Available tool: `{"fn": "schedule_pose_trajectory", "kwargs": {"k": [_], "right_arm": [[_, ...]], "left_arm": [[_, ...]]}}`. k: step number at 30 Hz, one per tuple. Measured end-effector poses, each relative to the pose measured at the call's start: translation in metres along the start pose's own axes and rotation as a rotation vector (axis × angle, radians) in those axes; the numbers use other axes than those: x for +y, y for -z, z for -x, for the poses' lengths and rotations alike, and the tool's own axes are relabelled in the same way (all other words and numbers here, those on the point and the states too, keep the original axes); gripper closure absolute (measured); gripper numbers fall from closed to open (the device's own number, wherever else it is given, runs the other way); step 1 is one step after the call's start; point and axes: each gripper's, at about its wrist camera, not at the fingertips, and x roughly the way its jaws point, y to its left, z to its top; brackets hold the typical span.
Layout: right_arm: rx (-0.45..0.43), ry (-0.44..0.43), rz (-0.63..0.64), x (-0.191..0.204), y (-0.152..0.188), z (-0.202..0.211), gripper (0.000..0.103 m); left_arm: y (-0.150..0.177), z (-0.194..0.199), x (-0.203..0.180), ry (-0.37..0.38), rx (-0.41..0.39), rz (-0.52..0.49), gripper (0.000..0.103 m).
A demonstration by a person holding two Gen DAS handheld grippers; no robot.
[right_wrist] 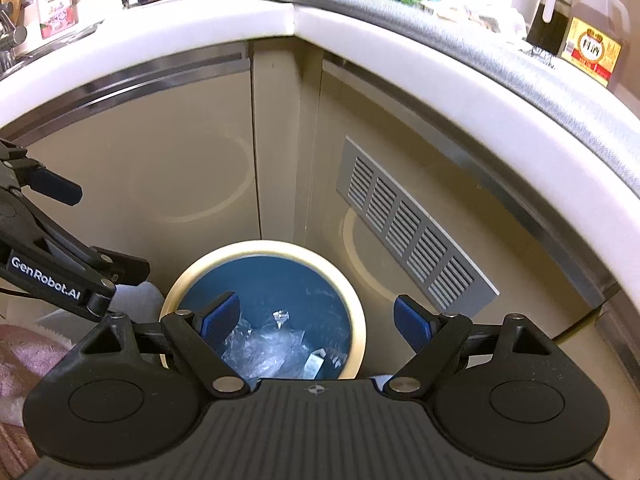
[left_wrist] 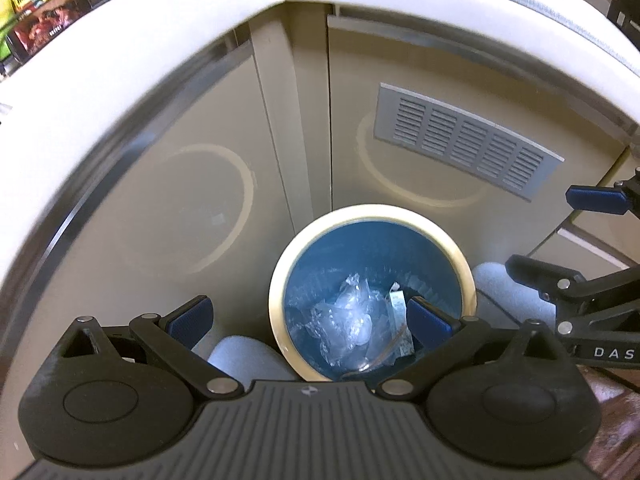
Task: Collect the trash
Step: 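Raise both tools to the mat and grasp the green-trimmed snack bag with the left tool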
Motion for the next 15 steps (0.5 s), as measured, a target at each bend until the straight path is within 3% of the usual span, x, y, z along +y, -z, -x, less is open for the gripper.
{"fn": "schedule_pose_trajectory", "kwargs": {"k": [6, 15], "right_arm": [[-0.057, -0.020, -0.018, -0.007, -0.014, 0.022, 0.017], [-0.239, -0.017, -0.054, -0.032, -0.049, 0.075, 0.015]], "left_arm": [[-0.016, 0.026, 0.002, 0.009, -0.073, 0.014, 0.000], [-0.058, 0.083, 0.008, 0.001, -0.252, 0.019, 0.000]]}}
